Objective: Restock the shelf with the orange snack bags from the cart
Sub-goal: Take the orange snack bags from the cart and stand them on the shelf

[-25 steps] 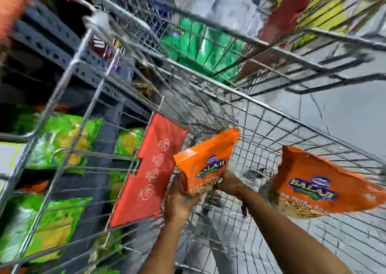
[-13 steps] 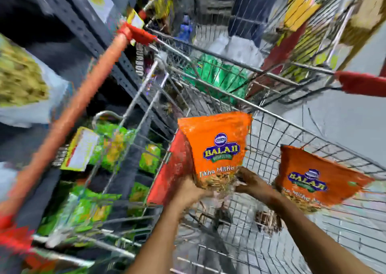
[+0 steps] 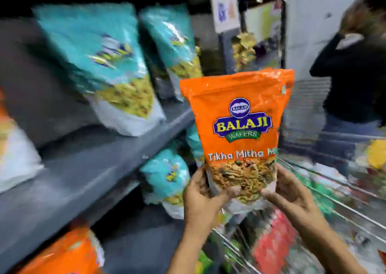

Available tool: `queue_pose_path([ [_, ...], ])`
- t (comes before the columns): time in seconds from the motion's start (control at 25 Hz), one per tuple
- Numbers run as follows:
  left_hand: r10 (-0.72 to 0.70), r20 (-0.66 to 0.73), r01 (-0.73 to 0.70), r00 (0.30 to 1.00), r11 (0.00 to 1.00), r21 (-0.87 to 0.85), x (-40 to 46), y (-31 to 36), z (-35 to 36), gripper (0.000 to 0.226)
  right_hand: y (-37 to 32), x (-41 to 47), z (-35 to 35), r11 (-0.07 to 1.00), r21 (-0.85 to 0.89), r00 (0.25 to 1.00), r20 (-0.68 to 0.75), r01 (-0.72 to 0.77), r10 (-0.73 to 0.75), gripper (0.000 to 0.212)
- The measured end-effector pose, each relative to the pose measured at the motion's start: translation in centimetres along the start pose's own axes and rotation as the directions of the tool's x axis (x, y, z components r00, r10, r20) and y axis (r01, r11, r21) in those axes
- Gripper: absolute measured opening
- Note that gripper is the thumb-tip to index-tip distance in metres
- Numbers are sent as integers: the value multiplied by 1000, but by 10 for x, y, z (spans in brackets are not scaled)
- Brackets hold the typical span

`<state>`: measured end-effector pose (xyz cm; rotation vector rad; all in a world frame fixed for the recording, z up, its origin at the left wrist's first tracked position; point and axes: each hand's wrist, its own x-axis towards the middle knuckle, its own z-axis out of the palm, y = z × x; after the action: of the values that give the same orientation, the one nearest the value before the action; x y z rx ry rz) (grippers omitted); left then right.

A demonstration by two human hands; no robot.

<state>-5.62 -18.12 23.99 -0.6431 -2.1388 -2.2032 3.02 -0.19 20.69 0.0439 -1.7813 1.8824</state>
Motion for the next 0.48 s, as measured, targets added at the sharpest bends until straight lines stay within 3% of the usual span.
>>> queue_pose_path([
  [0.12, 179, -172, -183, 969, 983, -6, -19, 83, -70, 54, -60, 18, 79, 981, 115, 974, 142, 159, -174, 58],
  [0.24, 340, -321, -329, 884, 940, 90, -55, 160, -154, 54, -111, 22, 175, 941, 268, 918, 280, 206, -281, 57],
  [0.36, 436, -411, -375, 801, 900, 224, -92, 203, -226, 52, -140, 21, 260, 920, 349, 844, 426, 179, -326, 64],
  [0.48, 433, -530, -345, 729, 902, 261, -129, 216, -282, 54, -148, 11, 330, 924, 355, 733, 589, 145, -341, 58],
])
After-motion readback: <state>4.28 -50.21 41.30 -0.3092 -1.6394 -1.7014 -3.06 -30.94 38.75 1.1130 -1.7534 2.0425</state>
